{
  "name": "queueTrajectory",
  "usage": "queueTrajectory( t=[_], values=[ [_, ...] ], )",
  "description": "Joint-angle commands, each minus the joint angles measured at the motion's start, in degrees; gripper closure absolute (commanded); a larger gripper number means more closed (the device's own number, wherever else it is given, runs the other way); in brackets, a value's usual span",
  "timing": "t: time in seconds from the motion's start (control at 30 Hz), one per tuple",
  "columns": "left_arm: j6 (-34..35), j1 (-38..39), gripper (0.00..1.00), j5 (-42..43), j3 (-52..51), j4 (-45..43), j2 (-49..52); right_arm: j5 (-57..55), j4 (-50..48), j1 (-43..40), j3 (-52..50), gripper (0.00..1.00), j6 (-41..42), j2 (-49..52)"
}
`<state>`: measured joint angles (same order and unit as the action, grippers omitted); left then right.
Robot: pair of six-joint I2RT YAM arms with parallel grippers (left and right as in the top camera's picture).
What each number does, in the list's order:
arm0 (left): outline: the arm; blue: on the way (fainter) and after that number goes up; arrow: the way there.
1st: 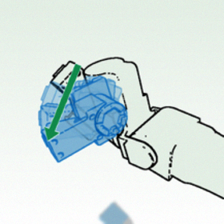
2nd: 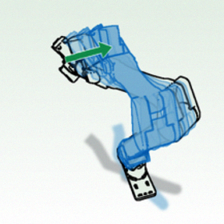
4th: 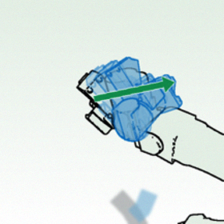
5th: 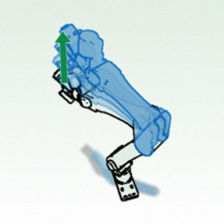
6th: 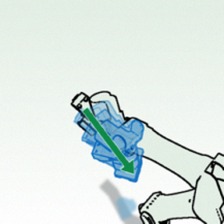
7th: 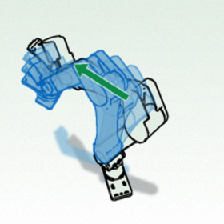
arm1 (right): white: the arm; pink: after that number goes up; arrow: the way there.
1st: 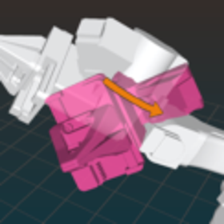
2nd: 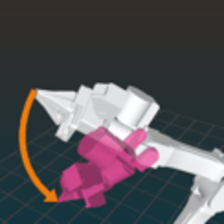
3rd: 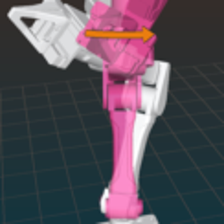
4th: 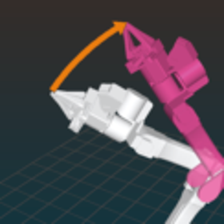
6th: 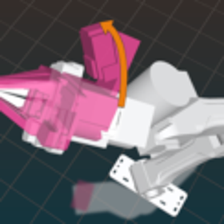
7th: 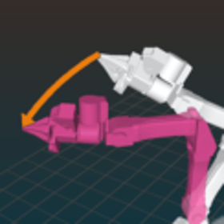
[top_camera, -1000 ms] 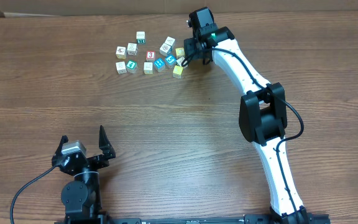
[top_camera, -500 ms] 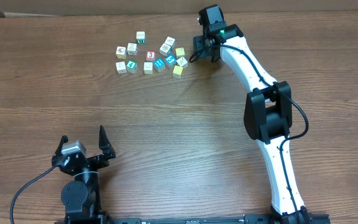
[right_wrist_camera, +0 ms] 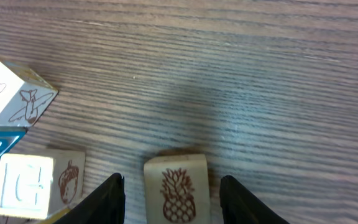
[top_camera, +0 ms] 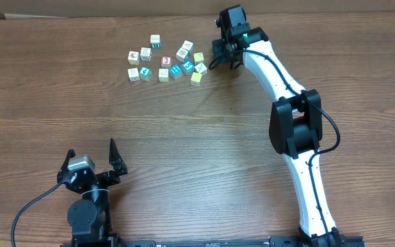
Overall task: Form a circle
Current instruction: 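Lower the right gripper around the yellow-topped block and close, then lift the yellow-topped block and carry it toward the table center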
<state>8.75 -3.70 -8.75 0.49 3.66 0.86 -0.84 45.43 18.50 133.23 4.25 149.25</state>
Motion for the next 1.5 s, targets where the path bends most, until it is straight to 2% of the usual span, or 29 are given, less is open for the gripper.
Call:
queueTrajectory(
  t=[0.0,0.33,0.37,0.4,0.57,0.7,0.9,1.27,1.47],
  values=[
    [-1.07,0.74,0.01,0.46,-0.22,0.0,-0.59,0.28,-1.38,-0.17,-2.19,0.53,-0.24,0.39],
    [-1.07,0.74,0.0,0.46,-0.22,-0.02,-0.59,0.28,-2.99,-0.26,-1.46,0.67,-0.22,-0.87],
    [-1.07,0.74,0.0,0.46,-0.22,-0.02,-0.59,0.28,-3.13,-0.26,-1.46,0.63,-0.22,-1.33],
    [-1.07,0.74,0.0,0.46,-0.22,0.0,-0.59,0.28,-3.21,-0.26,-1.46,0.53,-0.22,-1.6],
    [-1.07,0.74,0.0,0.46,-0.22,-0.02,-0.59,0.28,-3.34,-0.26,-1.49,0.52,-0.22,-1.77],
    [-1.07,0.74,0.0,0.46,-0.22,-0.02,-0.59,0.33,-3.87,-0.26,-1.49,0.57,-0.22,-1.68],
    [-1.07,0.74,0.0,0.46,-0.22,0.0,-0.59,0.31,-5.73,-0.26,-1.49,0.59,-0.22,-1.7],
    [-1.07,0.74,0.01,0.46,-0.22,-0.02,-0.59,0.33,-4.96,-0.26,-1.49,0.82,-0.22,-4.0],
    [-1.07,0.74,0.01,0.46,-0.22,-0.02,-0.59,0.37,-0.04,-0.26,-1.49,0.83,-0.2,-10.27]
  ],
)
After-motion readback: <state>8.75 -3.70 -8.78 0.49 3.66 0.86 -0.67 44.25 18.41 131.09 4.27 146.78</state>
